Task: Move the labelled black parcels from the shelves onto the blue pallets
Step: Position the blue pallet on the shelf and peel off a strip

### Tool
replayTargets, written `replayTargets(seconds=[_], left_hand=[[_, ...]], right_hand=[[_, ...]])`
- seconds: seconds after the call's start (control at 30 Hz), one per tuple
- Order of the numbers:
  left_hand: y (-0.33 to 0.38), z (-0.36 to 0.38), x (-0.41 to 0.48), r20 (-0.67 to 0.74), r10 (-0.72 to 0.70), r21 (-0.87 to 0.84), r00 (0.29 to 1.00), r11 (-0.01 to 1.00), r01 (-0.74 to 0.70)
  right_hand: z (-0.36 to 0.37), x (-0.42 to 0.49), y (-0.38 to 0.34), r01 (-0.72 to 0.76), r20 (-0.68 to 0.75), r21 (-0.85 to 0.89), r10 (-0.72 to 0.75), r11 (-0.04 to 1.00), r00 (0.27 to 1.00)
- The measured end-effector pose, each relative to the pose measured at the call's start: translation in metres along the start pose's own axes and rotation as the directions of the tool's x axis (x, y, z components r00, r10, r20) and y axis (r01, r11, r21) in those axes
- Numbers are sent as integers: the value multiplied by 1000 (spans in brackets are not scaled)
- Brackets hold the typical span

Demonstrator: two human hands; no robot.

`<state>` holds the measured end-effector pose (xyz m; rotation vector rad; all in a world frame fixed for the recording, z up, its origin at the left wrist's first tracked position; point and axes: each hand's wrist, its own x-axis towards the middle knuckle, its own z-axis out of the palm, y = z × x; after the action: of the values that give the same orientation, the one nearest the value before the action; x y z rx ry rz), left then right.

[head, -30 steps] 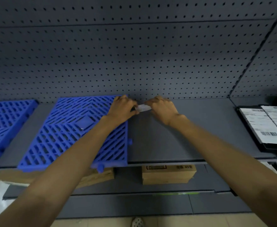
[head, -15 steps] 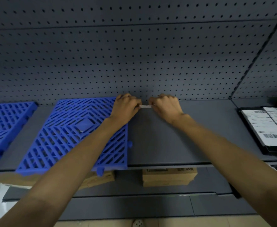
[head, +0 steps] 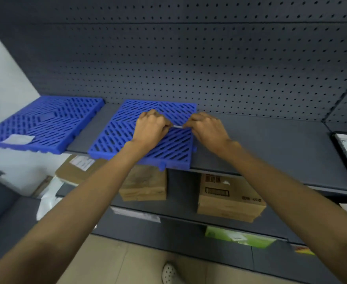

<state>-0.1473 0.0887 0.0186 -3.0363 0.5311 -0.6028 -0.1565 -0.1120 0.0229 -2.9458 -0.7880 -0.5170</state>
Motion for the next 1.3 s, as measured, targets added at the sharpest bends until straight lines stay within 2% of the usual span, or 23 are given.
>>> replayTargets(seconds=[0.2,0.4,0.87,1.03,1.3], left_hand=[[-50,-20,-58,35,-92,75,995,993,89],[-86,-29,-91,53,-77,103,996,992,71],[-111,-31,-134,57,128,-13,990,992,-127],[-112,-39,-134,73,177,-32,982,984,-175],[-70,-56,-112,99,308,-52,946,951,-304]], right_hand=[[9,11,-66,160,-19,60,-159,985,987],[18,17,-117,164,-14,30,-164,986,986],[14,-13,-172,-21,33,-58,23,998,999],[4,-22,-186,-75,69,-28,77,997,995],[-28,-75,-155,-293,97,-115,304,949,948]])
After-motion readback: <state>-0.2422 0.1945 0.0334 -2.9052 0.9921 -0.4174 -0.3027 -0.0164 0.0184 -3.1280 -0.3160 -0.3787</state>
